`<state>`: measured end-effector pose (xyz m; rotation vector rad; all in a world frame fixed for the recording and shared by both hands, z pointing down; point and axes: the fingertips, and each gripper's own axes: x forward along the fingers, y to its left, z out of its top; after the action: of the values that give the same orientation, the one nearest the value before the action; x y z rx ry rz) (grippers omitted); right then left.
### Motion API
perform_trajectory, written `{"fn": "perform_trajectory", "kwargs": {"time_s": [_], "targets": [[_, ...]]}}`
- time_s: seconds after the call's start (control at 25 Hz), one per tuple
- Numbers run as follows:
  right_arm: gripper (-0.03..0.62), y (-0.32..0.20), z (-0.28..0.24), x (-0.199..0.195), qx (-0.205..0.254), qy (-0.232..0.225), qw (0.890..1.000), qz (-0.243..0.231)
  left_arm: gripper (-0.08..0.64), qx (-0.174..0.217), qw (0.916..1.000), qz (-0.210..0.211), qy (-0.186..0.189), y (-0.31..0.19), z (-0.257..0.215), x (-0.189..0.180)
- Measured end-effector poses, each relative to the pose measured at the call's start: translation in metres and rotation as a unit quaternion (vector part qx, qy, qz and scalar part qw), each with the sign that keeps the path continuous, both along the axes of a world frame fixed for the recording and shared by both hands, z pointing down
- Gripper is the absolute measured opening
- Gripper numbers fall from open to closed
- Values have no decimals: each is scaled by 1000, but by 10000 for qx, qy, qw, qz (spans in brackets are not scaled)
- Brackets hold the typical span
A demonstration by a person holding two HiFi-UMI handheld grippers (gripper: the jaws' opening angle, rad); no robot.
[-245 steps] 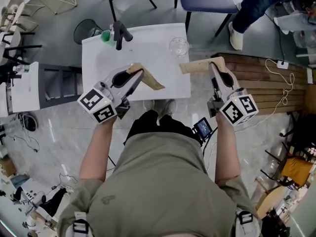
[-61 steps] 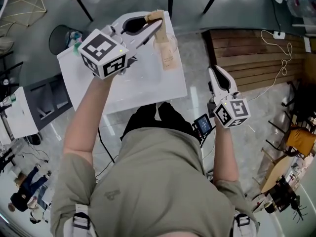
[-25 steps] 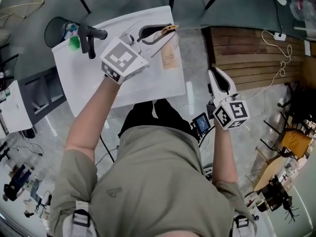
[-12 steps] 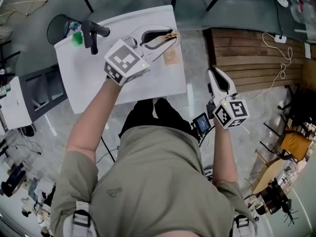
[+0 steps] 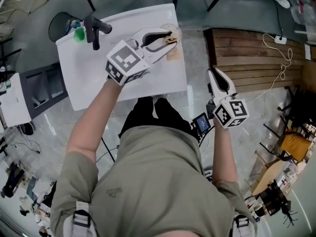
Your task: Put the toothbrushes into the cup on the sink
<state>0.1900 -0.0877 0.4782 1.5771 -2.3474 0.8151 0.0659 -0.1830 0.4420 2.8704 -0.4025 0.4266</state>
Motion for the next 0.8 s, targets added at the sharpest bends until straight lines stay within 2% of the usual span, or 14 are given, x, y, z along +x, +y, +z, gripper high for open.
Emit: {"fn": "perform_trajectory", "kwargs": {"time_s": [0.36, 0.8], "targets": [[72, 7, 0, -3, -2, -41, 10000, 30, 127, -107, 9999, 86, -49, 15, 6, -6], [72, 10, -10, -13, 102, -113, 9999, -32, 130, -24, 10000, 0, -20, 26, -10, -18]]}}
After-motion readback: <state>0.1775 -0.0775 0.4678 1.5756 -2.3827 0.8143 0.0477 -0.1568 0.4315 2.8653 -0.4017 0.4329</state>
